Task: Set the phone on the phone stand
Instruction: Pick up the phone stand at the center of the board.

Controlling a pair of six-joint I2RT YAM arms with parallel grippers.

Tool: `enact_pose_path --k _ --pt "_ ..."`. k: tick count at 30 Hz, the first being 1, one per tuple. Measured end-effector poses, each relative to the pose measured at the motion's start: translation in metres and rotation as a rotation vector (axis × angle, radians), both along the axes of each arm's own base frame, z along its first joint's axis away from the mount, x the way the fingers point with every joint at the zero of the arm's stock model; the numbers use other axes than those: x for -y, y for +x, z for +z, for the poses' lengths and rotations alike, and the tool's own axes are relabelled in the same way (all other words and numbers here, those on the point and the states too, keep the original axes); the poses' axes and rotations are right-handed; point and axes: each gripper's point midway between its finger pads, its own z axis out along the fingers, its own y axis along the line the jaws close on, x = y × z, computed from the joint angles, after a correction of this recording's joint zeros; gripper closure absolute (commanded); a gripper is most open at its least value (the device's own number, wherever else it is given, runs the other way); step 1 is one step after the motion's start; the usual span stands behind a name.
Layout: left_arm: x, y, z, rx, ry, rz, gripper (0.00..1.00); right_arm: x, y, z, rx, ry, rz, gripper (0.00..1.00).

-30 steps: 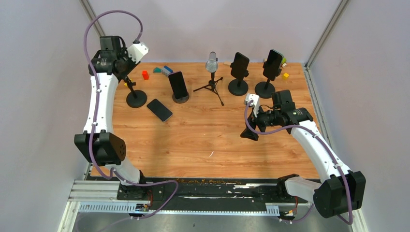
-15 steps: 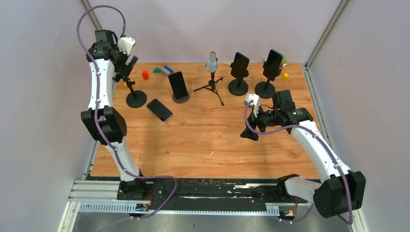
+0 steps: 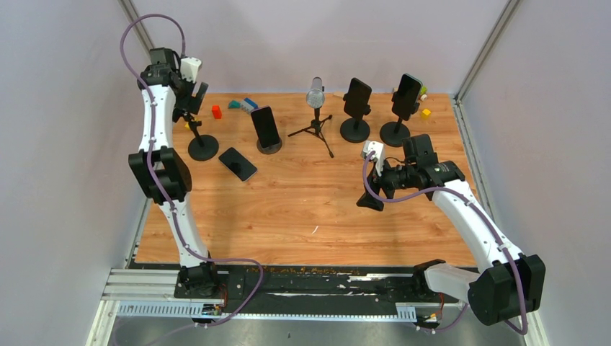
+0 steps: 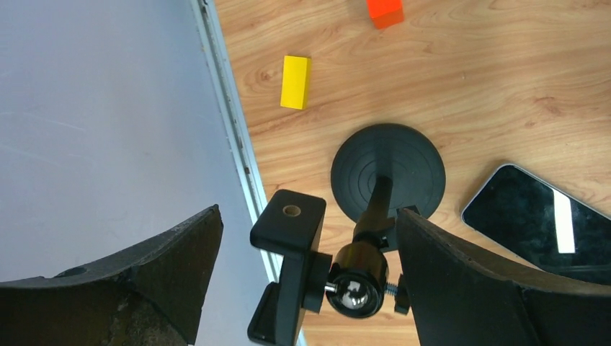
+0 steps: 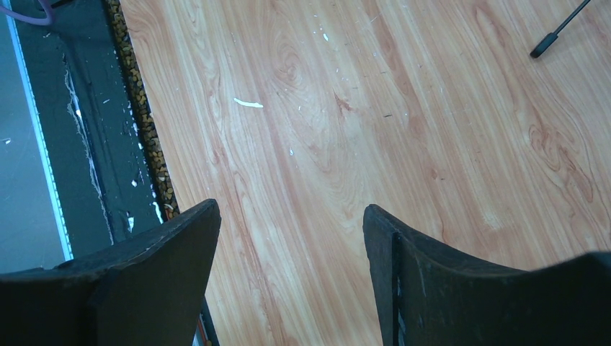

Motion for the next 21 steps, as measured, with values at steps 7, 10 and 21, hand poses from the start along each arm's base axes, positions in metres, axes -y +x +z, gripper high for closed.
enact_pose_path --k 7,10,21 --pt "0.0 0.002 -0.013 -0.019 -0.023 0.024 0.29 0.0 0.0 0.0 0.0 0.0 0.0 0.26" --pt "0.0 0.002 -0.013 -0.018 -0.03 0.033 0.39 0.0 0.0 0.0 0.0 0.0 0.0 0.26" --pt "0.003 0.004 -0.012 -0.006 -0.072 0.045 0.8 0.0 0.0 0.0 0.0 0.0 0.0 0.26"
